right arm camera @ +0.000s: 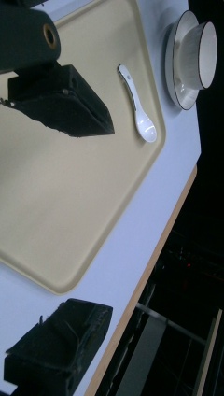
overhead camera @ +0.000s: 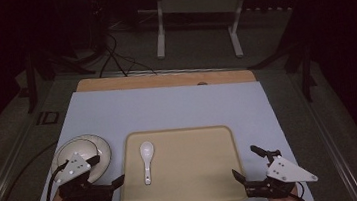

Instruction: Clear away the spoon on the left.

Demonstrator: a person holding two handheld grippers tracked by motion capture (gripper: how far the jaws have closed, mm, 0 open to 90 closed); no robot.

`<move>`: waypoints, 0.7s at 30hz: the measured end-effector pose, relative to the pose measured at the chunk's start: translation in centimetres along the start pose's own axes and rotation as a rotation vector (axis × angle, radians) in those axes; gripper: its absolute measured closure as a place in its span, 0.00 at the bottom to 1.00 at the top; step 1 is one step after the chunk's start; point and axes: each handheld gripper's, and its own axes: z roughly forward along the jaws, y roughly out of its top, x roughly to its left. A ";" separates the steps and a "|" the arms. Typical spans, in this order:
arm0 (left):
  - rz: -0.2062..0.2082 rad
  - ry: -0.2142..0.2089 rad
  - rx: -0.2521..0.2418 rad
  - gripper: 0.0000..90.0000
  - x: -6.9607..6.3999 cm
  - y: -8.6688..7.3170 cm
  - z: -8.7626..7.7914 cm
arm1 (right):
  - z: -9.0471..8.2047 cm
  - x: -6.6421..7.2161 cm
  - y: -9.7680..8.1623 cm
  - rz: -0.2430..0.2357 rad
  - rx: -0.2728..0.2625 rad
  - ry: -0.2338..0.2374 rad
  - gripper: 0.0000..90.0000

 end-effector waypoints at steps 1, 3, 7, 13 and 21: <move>0.003 -0.009 0.000 0.01 0.0 -0.7 0.2 | 0.0 0.0 0.0 -0.001 0.002 0.002 0.13; 0.012 -0.010 0.005 0.01 0.0 -1.1 0.4 | 0.1 0.0 0.0 -0.004 0.004 0.001 0.13; 0.011 -0.019 -0.020 0.01 -0.1 -1.9 0.7 | 0.0 0.0 0.0 -0.001 0.004 0.006 0.13; 0.025 -0.014 -0.011 0.01 -0.2 -2.8 1.4 | 0.1 -0.1 -0.1 0.003 0.006 0.013 0.13; 0.054 0.004 -0.024 0.01 -0.7 -3.1 1.9 | 0.0 -0.2 -0.3 0.016 0.013 0.019 0.13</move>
